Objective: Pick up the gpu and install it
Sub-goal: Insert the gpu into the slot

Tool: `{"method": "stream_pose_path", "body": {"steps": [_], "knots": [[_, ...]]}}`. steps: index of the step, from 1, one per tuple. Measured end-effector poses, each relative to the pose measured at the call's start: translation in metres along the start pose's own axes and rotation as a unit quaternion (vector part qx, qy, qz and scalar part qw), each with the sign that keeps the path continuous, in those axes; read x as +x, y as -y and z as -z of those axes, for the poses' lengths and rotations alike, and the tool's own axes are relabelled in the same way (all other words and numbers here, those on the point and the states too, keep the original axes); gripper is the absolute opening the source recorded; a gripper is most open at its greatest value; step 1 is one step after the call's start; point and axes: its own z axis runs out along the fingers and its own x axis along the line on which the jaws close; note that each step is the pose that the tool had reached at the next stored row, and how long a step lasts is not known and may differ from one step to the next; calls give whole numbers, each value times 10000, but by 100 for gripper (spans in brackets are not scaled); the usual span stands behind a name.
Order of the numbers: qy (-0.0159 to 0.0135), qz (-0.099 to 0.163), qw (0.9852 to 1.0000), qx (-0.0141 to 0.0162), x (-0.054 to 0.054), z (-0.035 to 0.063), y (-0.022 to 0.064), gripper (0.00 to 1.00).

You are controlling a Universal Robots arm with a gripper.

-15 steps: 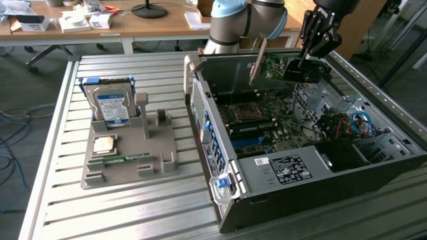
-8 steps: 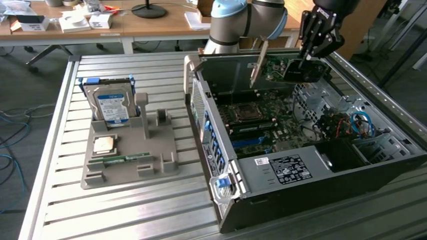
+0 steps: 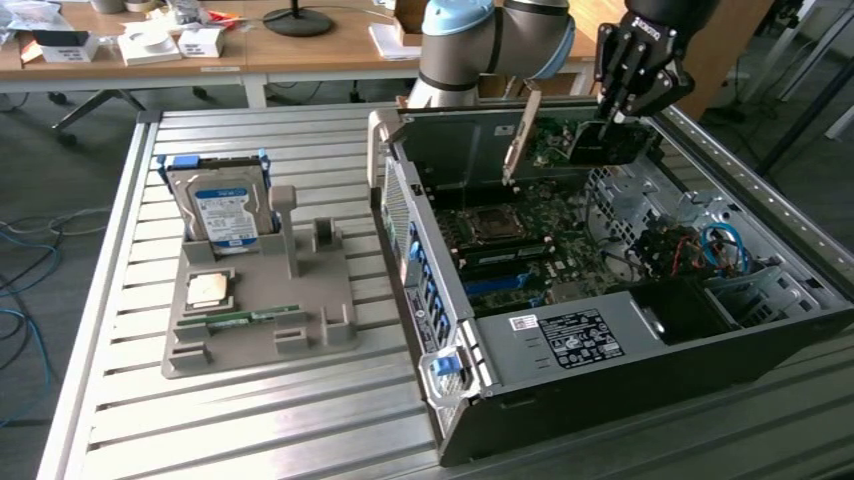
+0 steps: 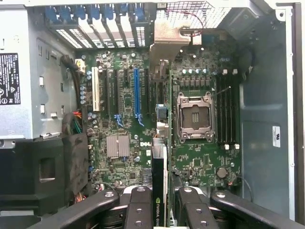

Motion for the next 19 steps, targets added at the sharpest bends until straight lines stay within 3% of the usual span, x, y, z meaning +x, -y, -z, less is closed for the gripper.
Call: {"method": "stream_pose_path", "body": {"steps": [3, 12, 19], "knots": [[1, 1, 10000, 13, 0, -2, -3, 26], [4, 80, 9999, 131, 2, -17, -27, 26], [5, 121, 9998, 160, 1, -25, -27, 26]]}}
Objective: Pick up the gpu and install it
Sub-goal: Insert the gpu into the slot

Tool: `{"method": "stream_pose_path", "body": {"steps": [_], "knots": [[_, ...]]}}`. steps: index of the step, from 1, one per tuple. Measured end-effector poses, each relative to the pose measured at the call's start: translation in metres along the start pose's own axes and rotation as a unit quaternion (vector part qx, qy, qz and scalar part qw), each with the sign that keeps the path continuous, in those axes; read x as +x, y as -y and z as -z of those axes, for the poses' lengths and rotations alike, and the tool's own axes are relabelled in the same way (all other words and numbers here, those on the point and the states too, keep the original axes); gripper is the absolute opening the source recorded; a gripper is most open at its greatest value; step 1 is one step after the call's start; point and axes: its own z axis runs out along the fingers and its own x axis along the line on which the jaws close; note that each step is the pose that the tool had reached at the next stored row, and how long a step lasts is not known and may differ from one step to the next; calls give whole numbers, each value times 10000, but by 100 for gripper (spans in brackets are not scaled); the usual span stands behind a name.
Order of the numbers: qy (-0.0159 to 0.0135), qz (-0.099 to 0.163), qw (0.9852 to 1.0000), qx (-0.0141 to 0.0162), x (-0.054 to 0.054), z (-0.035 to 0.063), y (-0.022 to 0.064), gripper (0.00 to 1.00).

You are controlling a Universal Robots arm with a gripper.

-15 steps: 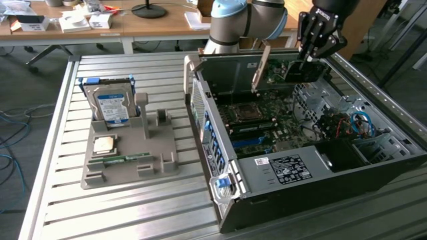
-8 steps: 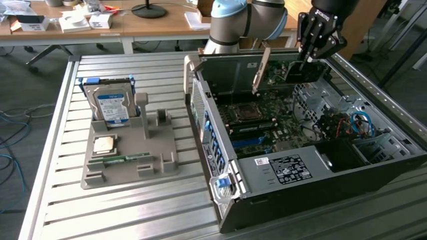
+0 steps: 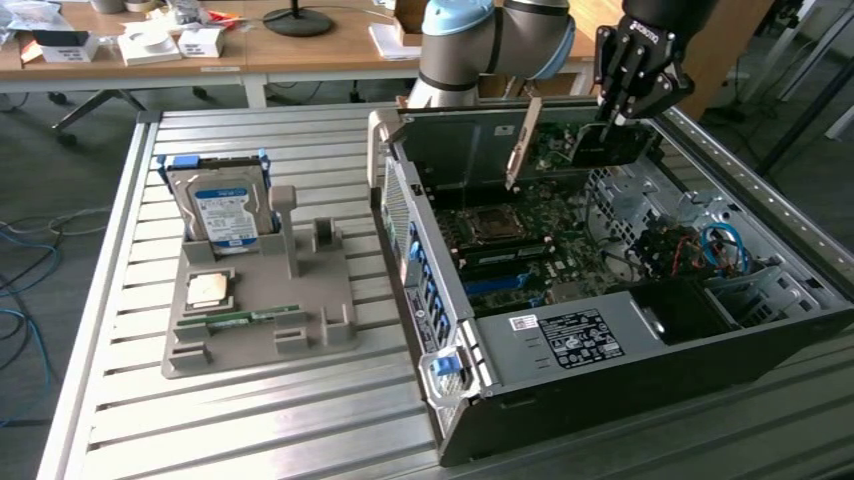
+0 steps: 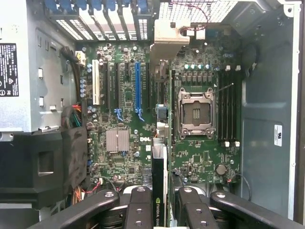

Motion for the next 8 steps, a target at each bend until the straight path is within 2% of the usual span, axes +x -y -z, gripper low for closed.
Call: {"method": "stream_pose_path", "body": {"steps": [8], "knots": [[0, 18, 10000, 15, 0, -4, -3, 26]]}}
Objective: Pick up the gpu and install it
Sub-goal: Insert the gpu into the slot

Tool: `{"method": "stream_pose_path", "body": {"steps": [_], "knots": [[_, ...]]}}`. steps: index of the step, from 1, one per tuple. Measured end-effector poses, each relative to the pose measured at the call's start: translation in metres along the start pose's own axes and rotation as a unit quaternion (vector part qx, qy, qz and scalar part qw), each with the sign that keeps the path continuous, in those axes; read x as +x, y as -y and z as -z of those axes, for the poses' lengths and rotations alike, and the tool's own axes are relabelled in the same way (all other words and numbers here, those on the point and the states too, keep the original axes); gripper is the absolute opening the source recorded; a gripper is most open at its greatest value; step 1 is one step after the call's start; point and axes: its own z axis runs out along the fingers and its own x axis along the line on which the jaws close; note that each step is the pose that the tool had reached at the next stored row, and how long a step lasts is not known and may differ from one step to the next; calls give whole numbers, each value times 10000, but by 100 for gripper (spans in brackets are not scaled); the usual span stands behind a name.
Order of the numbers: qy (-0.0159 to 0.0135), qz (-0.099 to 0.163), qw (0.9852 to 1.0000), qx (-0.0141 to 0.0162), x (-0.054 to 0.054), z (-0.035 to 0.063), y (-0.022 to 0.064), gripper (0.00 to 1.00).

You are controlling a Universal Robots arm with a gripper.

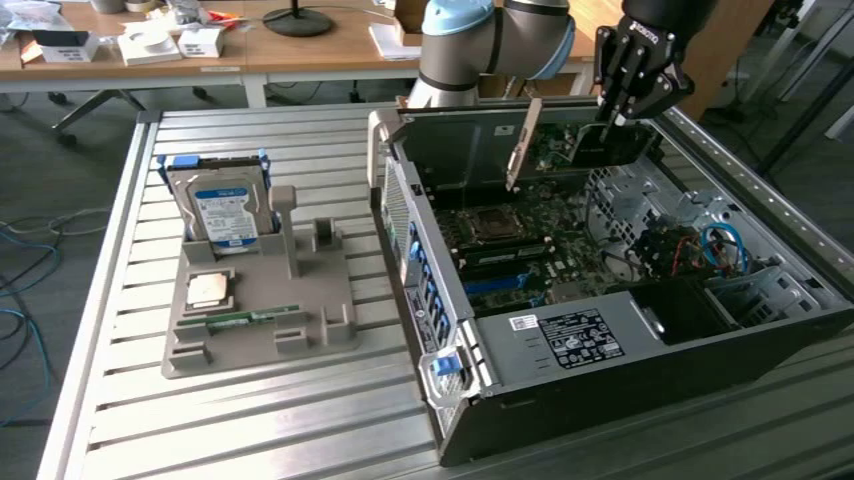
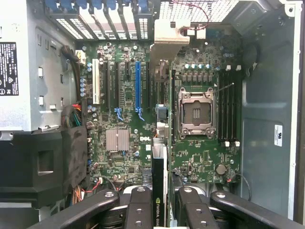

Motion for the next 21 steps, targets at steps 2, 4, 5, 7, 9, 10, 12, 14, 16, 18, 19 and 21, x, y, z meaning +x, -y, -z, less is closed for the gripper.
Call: {"method": "stream_pose_path", "body": {"steps": [2, 4, 5, 7, 9, 10, 12, 14, 16, 18, 19, 21], "knots": [[1, 0, 10000, 3, 0, -10, -3, 26], [0, 5, 10000, 5, 0, -20, -7, 26], [0, 6, 10000, 5, 0, -25, -11, 26], [-1, 8, 10000, 6, 1, -34, -24, 26], [-2, 9, 10000, 6, 1, -41, -36, 26], [-2, 9, 10000, 6, 2, -42, -40, 26], [-3, 10, 10000, 6, 2, -43, -40, 26], [-3, 10, 10000, 7, 2, -43, -40, 26], [-2, 9, 10000, 7, 2, -44, -44, 26], [-1, 9, 10000, 7, 2, -45, -59, 26], [-2, 9, 10000, 7, 2, -45, -67, 26], [-2, 10, 10000, 7, 2, -45, -85, 26]]}}
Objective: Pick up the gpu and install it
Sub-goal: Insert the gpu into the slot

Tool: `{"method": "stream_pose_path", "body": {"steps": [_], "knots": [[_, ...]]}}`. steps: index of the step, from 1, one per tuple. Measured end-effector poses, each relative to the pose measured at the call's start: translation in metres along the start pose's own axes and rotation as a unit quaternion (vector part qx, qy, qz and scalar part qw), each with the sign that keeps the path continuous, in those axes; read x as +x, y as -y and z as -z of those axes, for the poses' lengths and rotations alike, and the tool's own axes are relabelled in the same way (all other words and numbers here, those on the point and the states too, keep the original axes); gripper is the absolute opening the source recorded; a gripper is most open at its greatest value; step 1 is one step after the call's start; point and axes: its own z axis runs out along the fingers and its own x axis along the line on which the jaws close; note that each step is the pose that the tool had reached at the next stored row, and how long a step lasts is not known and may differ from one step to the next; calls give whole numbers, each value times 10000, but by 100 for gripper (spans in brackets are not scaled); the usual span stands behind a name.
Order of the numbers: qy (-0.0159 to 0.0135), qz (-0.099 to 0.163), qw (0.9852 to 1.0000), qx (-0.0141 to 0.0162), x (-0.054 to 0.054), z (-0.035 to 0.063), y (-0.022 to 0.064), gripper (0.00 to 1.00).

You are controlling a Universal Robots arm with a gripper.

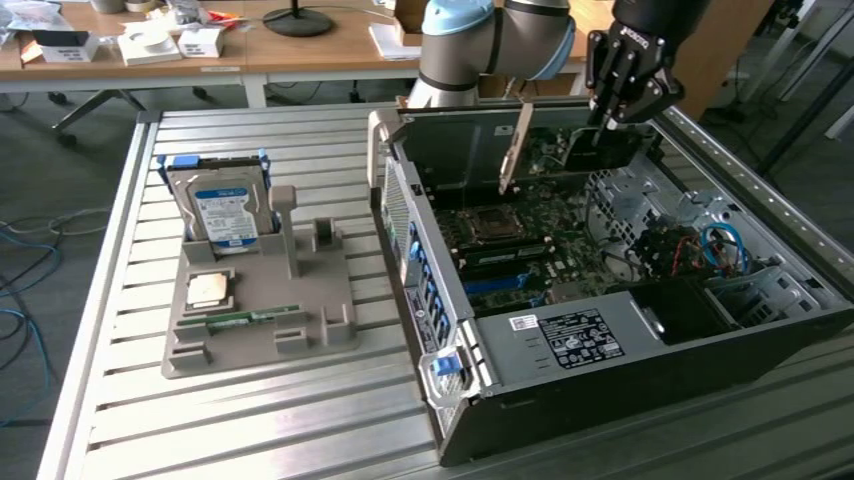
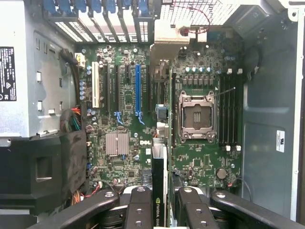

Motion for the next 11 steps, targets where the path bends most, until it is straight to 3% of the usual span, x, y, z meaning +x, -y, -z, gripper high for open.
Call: {"method": "stream_pose_path", "body": {"steps": [11], "knots": [[-2, -1, 10000, 0, -3, -7, -103, 26]]}}
